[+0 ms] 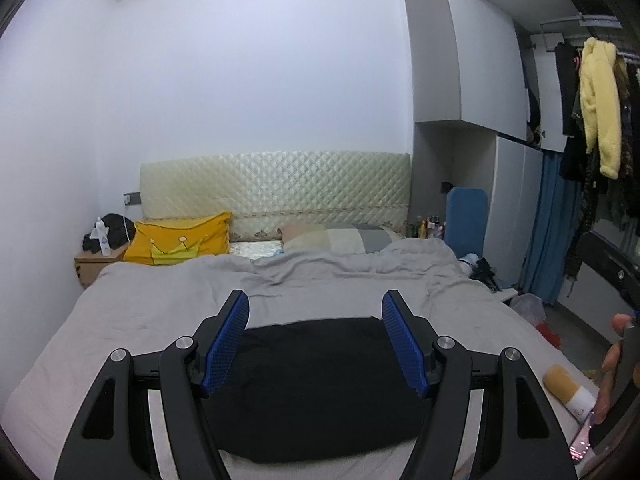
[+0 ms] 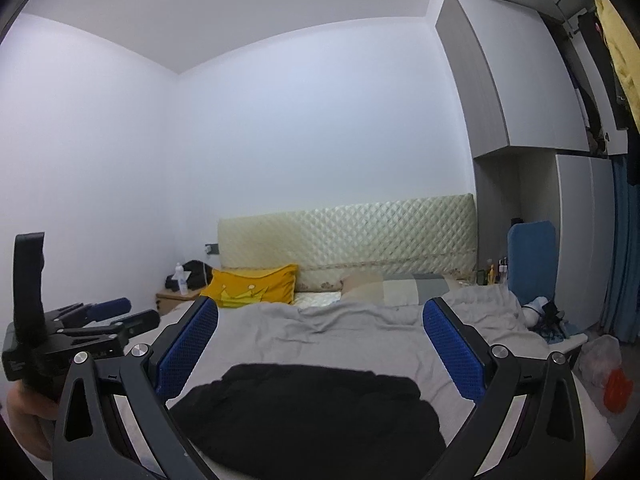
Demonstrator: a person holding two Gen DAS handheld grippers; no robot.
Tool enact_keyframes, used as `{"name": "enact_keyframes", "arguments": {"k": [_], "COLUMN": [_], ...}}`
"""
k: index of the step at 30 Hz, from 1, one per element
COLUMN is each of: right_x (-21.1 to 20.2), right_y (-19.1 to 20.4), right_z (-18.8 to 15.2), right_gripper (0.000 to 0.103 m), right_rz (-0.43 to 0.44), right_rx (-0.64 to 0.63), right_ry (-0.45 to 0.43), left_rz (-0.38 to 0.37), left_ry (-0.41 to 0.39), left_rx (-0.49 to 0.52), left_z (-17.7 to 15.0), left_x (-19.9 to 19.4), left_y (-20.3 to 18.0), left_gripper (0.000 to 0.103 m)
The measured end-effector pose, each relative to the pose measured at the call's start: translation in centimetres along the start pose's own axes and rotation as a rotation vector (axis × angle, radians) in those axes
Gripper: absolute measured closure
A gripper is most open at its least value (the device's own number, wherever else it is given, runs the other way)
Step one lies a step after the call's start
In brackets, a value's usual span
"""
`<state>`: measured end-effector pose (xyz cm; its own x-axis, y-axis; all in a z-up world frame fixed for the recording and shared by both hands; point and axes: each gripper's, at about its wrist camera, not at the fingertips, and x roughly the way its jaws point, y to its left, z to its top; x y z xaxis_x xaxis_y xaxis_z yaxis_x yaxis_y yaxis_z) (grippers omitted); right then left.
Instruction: Fold large clothes
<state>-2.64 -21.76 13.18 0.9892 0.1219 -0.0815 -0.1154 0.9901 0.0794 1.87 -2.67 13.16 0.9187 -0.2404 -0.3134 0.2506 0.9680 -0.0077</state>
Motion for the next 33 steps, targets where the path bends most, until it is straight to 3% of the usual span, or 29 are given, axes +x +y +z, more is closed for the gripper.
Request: {"name": "enact_keyframes", "arguments": {"k": [9,33], "right_x": [-2.0,0.1], "right_y": [1.0,1.6], "right_z": [-2.9,-13.0], "right_gripper": [0.000,0.000], "right_rz": [-0.047,-0.116], "right_rx": [0.007,0.019], "right_ry": [0.032,0.255], "left_rz": [0.004,0.067], "left_ry": [0.047,0.225], "left_rx": [-0.048,-0.092], "left_z": [-3.2,-11.6], "left_x": [-1.1,3.5], "left_y": [0.2,2.0], "left_gripper": [0.032,0.030]}}
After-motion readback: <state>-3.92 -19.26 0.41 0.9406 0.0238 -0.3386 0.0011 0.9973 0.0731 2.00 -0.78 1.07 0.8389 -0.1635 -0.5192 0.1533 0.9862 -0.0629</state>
